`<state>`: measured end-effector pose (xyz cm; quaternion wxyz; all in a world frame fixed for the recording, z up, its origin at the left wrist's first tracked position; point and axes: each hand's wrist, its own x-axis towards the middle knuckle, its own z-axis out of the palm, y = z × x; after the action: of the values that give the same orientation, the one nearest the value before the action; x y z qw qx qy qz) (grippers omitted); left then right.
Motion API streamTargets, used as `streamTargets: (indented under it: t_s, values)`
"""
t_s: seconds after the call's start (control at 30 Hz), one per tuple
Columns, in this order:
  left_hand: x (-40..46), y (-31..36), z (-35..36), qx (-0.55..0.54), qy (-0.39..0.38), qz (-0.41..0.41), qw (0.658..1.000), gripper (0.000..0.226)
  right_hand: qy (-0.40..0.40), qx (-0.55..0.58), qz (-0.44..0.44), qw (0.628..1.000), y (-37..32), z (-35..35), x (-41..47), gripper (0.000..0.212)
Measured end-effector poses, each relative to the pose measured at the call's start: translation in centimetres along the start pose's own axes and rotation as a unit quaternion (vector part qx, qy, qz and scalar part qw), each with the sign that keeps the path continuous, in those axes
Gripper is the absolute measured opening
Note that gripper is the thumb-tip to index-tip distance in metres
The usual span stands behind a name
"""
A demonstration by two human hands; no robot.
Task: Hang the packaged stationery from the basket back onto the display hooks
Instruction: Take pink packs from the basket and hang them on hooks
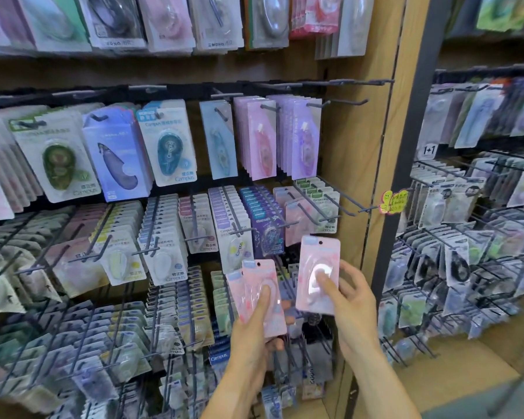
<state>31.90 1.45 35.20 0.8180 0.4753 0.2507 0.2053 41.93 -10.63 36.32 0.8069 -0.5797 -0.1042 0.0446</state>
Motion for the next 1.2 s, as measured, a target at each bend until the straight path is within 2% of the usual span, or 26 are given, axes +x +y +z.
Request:
streamTargets:
  t_s: [0.23,0.43,0.6,0.73,0.87,0.93,1.03,1.07,1.2]
  values:
    - [-0.7,0.3,0.2,-0.037,-0.03,-0.003,0.999,0.058,-0.01,0.007,-0.014,1.0,0.4,0.6,5.1,0.036]
    - [-1.3,1.4,0.9,-0.032,-0.041,-0.008,0.999,0.05,-0.016,0.005,-0.029,0.999,0.4,0.2,5.3,0.039]
    - [-1.9,2.1,1.6,-0.009,-0.048,-0.013,0.999,0.037,0.019,-0.04,-0.003,0.999,1.1,2.4,8.6,0.036]
    - [-1.9,2.3,1.9,-0.006,-0.044,-0.019,0.999,0.045,0.065,-0.077,0.085,0.991,0.8,5.1,12.5,0.052]
    - [-1.3,2.2,1.5,0.003,-0.052,-0.008,0.999,0.045,0.114,-0.172,0.087,0.975,0.5,4.7,10.3,0.067]
    - [-0.9,2.1,1.5,0.008,-0.046,0.003,0.999,0.045,0.065,-0.101,0.09,0.989,0.0,3.5,6.2,0.051]
    - [-0.4,1.5,2.0,0.03,-0.04,0.025,0.998,0.048,-0.106,-0.041,0.107,0.988,-0.2,2.0,0.8,0.025]
    - [-0.2,1.2,2.4,0.039,-0.038,0.027,0.998,0.05,-0.115,-0.047,0.093,0.988,0.1,1.6,0.1,0.02]
    - [0.1,0.4,3.8,0.053,-0.026,0.028,0.998,0.054,-0.055,-0.007,0.071,0.996,0.6,1.2,0.9,0.018]
